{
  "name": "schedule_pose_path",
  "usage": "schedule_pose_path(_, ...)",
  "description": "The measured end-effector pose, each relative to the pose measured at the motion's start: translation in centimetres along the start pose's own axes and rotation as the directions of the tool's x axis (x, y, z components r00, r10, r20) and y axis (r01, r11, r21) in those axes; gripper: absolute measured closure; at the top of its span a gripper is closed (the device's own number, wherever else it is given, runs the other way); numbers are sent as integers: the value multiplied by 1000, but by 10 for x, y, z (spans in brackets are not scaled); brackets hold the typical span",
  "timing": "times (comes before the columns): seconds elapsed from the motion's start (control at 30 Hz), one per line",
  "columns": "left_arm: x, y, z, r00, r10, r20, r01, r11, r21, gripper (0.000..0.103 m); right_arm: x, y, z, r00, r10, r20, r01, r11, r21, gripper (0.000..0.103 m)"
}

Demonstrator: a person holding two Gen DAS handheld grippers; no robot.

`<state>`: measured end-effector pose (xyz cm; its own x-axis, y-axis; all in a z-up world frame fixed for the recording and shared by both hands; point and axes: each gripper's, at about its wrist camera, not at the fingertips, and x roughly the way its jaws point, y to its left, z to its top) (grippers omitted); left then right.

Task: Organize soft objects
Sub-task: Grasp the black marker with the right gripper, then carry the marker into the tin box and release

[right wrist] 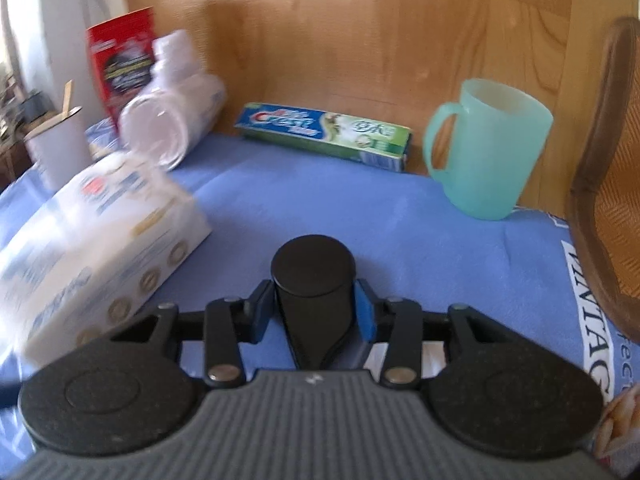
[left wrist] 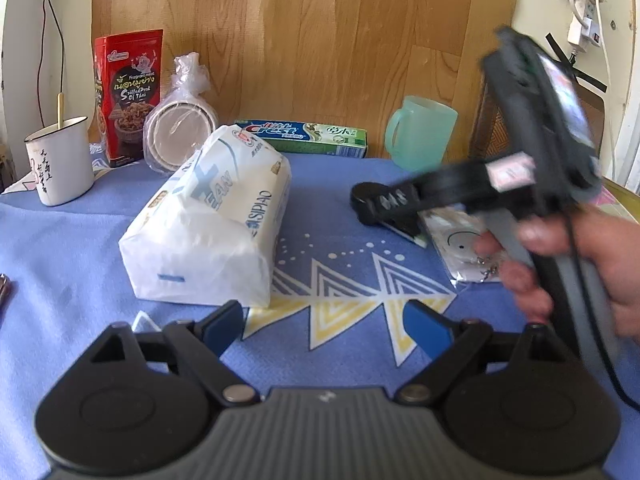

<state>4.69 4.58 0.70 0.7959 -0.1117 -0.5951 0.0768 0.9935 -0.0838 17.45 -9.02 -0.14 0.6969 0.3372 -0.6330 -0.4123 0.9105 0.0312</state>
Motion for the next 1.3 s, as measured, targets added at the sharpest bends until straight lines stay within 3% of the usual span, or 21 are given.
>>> schedule_pose_path(0.47,1,-2,-1,1000,-2,-6,2,1000,19,11,-89,-7,-77,998,24,59,-21,998,-60,58)
schedule_pose_path(0.67,-2,-7,-1,995,-94,-32,95,995,30,13,-140,1,-121,997,39,68,-35,998,-51,57)
schedule_pose_path(0.73,-7,-11,-2,986,-161,-47,161,987,2,16,-152,-2,-134,996,36,79,-34,999,-27,51)
schedule_pose_path(0.87,-21,-31,-5,947,-311,-79,310,950,-36,23,-163,-2,-146,996,20,86,-18,999,-27,47)
schedule_pose_path(1.03,-16,-68,-10,908,-378,-182,382,924,-12,38,-166,1,-154,994,32,100,-28,999,-37,47)
schedule_pose_path(1.07,-18,-74,-12,919,-362,-159,367,930,6,39,-166,1,-155,993,32,111,-28,999,-39,54)
schedule_pose_path(1.1,-18,-80,-12,918,-359,-168,367,930,23,42,-167,0,-157,992,34,122,-29,999,-38,64)
schedule_pose_path(1.13,-19,-85,-12,915,-365,-172,375,926,32,52,-167,-1,-157,991,41,125,-37,999,-34,64)
schedule_pose_path(1.17,-19,-91,-10,902,-388,-188,399,916,25,50,-168,-2,-157,990,40,133,-37,999,-24,64)
schedule_pose_path(1.3,-32,-118,9,895,-422,-145,435,898,70,52,-184,-4,-160,980,-13,198,17,1000,-18,64)
